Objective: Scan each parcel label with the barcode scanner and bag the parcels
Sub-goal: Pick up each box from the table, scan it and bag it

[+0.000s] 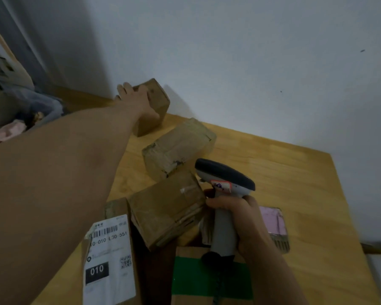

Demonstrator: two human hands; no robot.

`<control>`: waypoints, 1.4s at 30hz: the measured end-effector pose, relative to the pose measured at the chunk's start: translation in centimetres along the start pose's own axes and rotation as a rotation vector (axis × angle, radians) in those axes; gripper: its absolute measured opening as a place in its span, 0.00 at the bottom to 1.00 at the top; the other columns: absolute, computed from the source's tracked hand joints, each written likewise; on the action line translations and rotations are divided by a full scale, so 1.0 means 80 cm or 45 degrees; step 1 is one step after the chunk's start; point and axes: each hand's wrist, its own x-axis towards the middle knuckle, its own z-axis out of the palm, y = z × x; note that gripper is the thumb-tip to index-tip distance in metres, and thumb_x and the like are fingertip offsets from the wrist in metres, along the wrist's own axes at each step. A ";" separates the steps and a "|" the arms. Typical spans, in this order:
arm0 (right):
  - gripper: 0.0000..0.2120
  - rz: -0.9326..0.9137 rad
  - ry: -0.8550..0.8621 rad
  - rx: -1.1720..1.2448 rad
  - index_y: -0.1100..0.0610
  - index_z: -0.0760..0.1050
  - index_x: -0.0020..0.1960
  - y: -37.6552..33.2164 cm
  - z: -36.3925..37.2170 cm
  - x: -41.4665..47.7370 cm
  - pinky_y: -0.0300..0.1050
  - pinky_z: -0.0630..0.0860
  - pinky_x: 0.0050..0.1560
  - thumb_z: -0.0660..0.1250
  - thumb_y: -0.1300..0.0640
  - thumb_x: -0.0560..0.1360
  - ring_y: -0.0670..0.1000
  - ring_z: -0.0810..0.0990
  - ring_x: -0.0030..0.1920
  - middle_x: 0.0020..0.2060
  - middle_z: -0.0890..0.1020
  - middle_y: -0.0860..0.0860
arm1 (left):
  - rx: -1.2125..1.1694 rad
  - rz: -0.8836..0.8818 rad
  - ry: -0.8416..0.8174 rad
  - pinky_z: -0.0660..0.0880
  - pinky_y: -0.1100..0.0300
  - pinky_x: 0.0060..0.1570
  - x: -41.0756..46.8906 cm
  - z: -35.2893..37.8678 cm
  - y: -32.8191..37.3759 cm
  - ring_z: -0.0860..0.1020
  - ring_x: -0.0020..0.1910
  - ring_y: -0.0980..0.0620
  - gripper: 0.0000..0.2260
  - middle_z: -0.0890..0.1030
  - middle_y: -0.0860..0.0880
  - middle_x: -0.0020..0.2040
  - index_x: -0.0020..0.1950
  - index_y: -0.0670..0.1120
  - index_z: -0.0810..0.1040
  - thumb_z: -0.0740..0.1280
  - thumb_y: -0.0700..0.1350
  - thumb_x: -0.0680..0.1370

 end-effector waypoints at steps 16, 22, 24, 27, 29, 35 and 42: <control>0.08 0.020 -0.318 0.541 0.64 0.76 0.53 -0.027 -0.030 -0.134 0.39 0.78 0.26 0.63 0.64 0.75 0.51 0.78 0.25 0.32 0.81 0.58 | -0.830 -0.367 0.252 0.72 0.47 0.63 -0.235 -0.077 -0.055 0.71 0.65 0.40 0.44 0.69 0.41 0.69 0.70 0.40 0.66 0.71 0.65 0.63; 0.04 -0.035 -0.451 0.567 0.62 0.76 0.48 -0.004 -0.015 -0.205 0.42 0.80 0.33 0.63 0.67 0.75 0.53 0.82 0.34 0.36 0.82 0.58 | -1.490 -0.355 0.336 0.75 0.52 0.57 -0.401 -0.128 -0.072 0.77 0.54 0.49 0.20 0.79 0.48 0.57 0.58 0.46 0.76 0.71 0.57 0.72; 0.04 -0.035 -0.445 0.541 0.60 0.76 0.48 0.011 -0.001 -0.219 0.47 0.80 0.43 0.65 0.66 0.74 0.53 0.80 0.39 0.39 0.81 0.58 | -1.850 -0.391 0.177 0.77 0.48 0.58 -0.454 -0.135 -0.071 0.78 0.52 0.47 0.13 0.80 0.44 0.55 0.53 0.46 0.77 0.70 0.52 0.75; 0.12 -0.010 -0.411 0.513 0.59 0.76 0.53 0.029 0.013 -0.242 0.50 0.80 0.46 0.70 0.65 0.70 0.53 0.80 0.43 0.44 0.79 0.57 | -2.101 -0.451 -0.018 0.79 0.47 0.51 -0.520 -0.133 -0.081 0.78 0.55 0.42 0.14 0.77 0.41 0.56 0.58 0.50 0.73 0.70 0.51 0.75; 0.15 0.016 -0.409 0.567 0.60 0.75 0.57 0.036 0.018 -0.258 0.54 0.80 0.49 0.70 0.66 0.71 0.57 0.80 0.51 0.50 0.79 0.58 | -2.144 -0.490 -0.132 0.77 0.50 0.49 -0.552 -0.127 -0.096 0.77 0.56 0.40 0.19 0.75 0.39 0.58 0.64 0.51 0.68 0.68 0.52 0.76; 0.17 -0.051 -0.449 0.603 0.60 0.74 0.56 0.064 0.050 -0.300 0.59 0.80 0.50 0.71 0.69 0.69 0.60 0.80 0.47 0.50 0.78 0.61 | -1.834 -0.426 -0.013 0.73 0.59 0.47 -0.615 -0.119 -0.142 0.76 0.49 0.49 0.12 0.77 0.45 0.53 0.64 0.51 0.72 0.64 0.45 0.81; 0.30 -0.113 -0.460 0.223 0.59 0.76 0.61 0.105 0.111 -0.343 0.60 0.77 0.57 0.78 0.61 0.60 0.61 0.81 0.52 0.53 0.82 0.60 | -1.798 -0.456 -0.048 0.75 0.53 0.55 -0.654 -0.109 -0.189 0.79 0.50 0.46 0.06 0.81 0.44 0.48 0.49 0.44 0.79 0.62 0.43 0.80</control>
